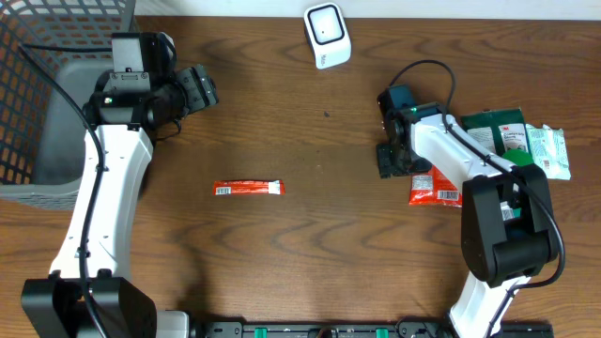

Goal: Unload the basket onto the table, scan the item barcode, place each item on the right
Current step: 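Carry the Hacks bag right and release it near the items pile, then grasp the red Nescafe stick on the table with the right gripper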

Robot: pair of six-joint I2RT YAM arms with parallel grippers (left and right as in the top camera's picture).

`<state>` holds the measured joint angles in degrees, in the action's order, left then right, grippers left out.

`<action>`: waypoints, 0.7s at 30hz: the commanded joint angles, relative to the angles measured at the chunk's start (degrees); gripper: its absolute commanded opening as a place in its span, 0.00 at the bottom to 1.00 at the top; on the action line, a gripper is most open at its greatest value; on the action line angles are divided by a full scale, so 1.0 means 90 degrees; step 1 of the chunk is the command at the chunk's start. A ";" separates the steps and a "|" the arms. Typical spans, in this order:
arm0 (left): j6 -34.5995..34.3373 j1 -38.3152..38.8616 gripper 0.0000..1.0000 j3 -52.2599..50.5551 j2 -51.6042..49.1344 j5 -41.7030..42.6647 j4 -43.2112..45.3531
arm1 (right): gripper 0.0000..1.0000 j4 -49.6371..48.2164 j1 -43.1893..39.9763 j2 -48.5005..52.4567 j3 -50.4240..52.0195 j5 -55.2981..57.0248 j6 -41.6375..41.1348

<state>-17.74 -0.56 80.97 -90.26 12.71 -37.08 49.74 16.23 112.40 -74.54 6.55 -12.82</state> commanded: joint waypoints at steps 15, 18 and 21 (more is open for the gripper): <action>0.0083 -0.0015 0.83 0.0029 0.0063 -0.0039 -0.0002 | 0.57 -0.2086 0.2654 0.0134 -0.0797 -0.2395 0.3147; 0.0083 -0.0015 0.82 0.0029 0.0063 -0.0039 -0.0002 | 0.49 -0.2370 0.3082 0.0311 -0.0789 -0.1583 0.3147; 0.0083 -0.0015 0.82 0.0029 0.0063 -0.0039 -0.0002 | 0.49 -0.2684 0.3364 0.0590 -0.0787 -0.1299 0.3167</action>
<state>-17.74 -0.56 80.97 -90.26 12.71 -37.08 26.94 45.08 114.83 -81.32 -12.12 13.93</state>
